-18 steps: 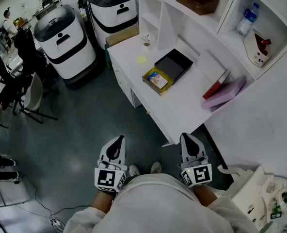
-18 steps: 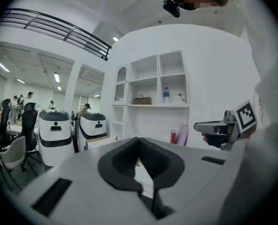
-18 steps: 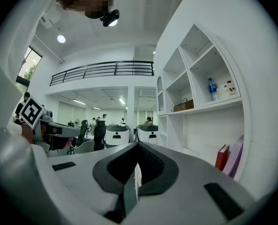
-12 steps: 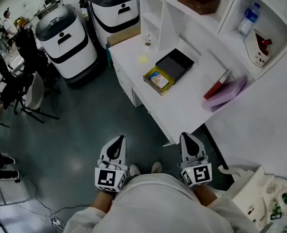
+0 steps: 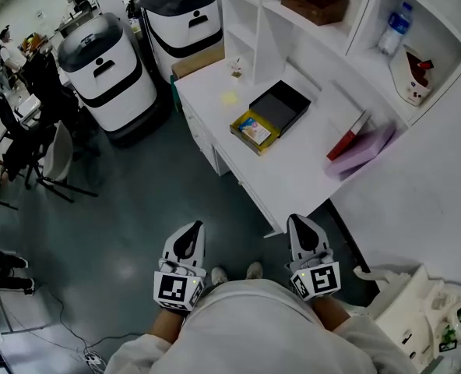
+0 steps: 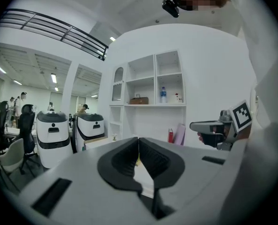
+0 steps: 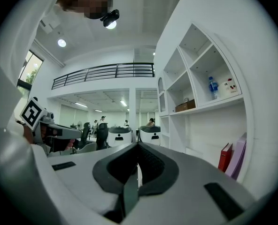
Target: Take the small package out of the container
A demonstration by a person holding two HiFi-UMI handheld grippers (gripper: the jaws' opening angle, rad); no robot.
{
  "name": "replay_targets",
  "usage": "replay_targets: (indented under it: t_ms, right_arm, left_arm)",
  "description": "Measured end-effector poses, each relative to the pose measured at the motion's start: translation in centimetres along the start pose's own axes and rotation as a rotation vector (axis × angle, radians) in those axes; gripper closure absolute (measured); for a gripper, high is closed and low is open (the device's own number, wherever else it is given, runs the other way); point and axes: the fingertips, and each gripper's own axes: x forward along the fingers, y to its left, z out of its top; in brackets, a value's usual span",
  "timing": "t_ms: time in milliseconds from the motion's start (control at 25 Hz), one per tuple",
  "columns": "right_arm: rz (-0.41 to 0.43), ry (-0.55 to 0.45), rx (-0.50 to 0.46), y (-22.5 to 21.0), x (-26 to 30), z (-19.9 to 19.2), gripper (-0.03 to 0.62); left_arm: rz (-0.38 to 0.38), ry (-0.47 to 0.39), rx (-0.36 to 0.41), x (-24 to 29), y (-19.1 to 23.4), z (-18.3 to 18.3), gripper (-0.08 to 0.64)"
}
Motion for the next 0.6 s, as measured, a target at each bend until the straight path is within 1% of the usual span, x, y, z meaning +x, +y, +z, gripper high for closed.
replay_targets:
  t_ms: [40, 80, 120, 160, 240, 280, 360, 600]
  right_arm:
    - [0.003, 0.002, 0.000, 0.1, 0.0, -0.1, 0.568]
    - [0.007, 0.004, 0.000, 0.1, 0.0, -0.2, 0.568]
    - [0.010, 0.005, 0.000, 0.2, -0.1, -0.3, 0.568]
    - [0.013, 0.006, 0.000, 0.1, -0.1, -0.3, 0.568]
    - [0.019, 0.008, 0.001, 0.1, -0.1, -0.4, 0.568]
    - [0.023, 0.010, 0.001, 0.0, -0.1, -0.4, 0.569]
    - [0.030, 0.011, 0.003, -0.1, -0.1, -0.5, 0.568]
    - [0.049, 0.012, 0.011, -1.1, -0.3, -0.9, 0.568]
  left_arm:
    - [-0.010, -0.002, 0.002, 0.0, -0.2, 0.0, 0.539]
    - [-0.020, -0.001, 0.006, 0.0, -0.4, -0.1, 0.485]
    - [-0.027, 0.000, 0.007, 0.0, -0.6, -0.1, 0.415]
    - [-0.026, -0.001, 0.008, 0.1, -0.6, 0.0, 0.326]
    - [0.000, -0.014, 0.009, 0.0, -0.3, 0.2, 0.189]
    - [0.019, -0.020, 0.011, -0.2, -0.1, 0.3, 0.167]
    - [0.054, -0.026, 0.016, -0.3, 0.4, 0.5, 0.149]
    - [0.108, -0.022, 0.027, -0.2, 0.8, 0.6, 0.149]
